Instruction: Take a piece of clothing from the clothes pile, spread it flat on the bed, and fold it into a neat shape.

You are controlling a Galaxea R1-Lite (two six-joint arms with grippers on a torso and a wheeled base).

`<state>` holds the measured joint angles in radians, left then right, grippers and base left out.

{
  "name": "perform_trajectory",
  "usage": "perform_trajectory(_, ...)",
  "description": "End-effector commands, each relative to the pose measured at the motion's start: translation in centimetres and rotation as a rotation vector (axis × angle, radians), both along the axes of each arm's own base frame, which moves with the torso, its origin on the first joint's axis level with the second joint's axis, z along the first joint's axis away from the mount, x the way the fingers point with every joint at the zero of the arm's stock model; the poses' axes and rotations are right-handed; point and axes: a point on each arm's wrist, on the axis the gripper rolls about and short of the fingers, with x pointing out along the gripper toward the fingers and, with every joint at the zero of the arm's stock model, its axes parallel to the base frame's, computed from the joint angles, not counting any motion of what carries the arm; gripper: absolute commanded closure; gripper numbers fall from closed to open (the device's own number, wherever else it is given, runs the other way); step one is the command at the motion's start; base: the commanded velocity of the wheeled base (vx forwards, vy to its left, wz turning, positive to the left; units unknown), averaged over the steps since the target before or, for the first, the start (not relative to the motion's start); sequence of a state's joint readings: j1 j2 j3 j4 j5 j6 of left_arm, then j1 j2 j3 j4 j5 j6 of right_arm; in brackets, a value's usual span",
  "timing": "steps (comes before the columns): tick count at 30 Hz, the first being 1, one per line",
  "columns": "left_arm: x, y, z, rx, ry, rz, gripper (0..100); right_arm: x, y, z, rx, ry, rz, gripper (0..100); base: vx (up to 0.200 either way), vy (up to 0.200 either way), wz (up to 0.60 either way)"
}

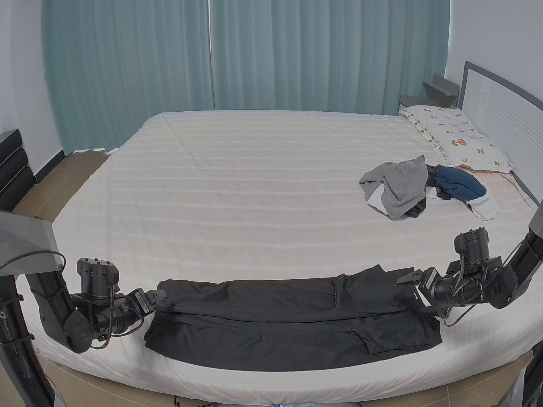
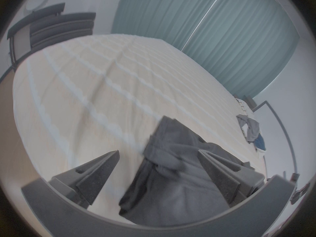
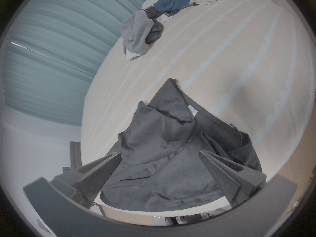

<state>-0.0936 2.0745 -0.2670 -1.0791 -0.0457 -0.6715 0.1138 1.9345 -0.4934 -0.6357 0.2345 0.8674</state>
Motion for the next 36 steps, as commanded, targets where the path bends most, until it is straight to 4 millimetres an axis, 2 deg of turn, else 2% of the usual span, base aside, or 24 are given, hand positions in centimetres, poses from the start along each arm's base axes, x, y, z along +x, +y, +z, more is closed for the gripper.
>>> perform_trajectory(1,-1.8,0.1,0.8,-0.087,0.017,0.027,0,-1.5,-1.2,0.0,0.051,-0.035,0.001,0,0.000,0.000,0.00)
perform_trajectory(6,-2.5,0.0,0.2,-0.129,0.067,0.015,0,-2.1,-1.6,-0.4,0.086,-0.068,0.016,0,-0.120,0.000,0.00)
perform_trajectory(9,-2.6,-0.1,-0.2,-0.139,0.090,0.000,0,-2.1,-1.7,-0.6,0.087,-0.060,0.012,0,0.000,-0.200,0.00)
perform_trajectory(15,-2.5,-0.1,-1.5,-0.132,0.136,0.003,0,-2.0,-1.7,-1.0,0.087,-0.043,0.012,0,0.000,0.000,0.00)
perform_trajectory(26,-0.8,0.0,-3.5,-0.090,0.054,0.057,0,-2.0,-1.7,-1.0,0.103,-0.042,0.024,0,0.000,0.000,0.00)
perform_trajectory(33,-0.5,0.0,-4.3,-0.078,0.041,0.073,0,-2.0,-1.7,-1.1,0.103,-0.039,0.024,0,0.000,0.000,0.00)
perform_trajectory(34,-0.5,0.1,-4.3,-0.073,0.041,0.080,100,-2.0,-1.7,-1.1,0.103,-0.039,0.024,0,0.000,0.000,0.00)
perform_trajectory(36,-0.7,0.2,-4.3,-0.062,0.045,0.093,100,-2.0,-1.7,-1.1,0.103,-0.039,0.024,0,0.000,0.000,0.00)
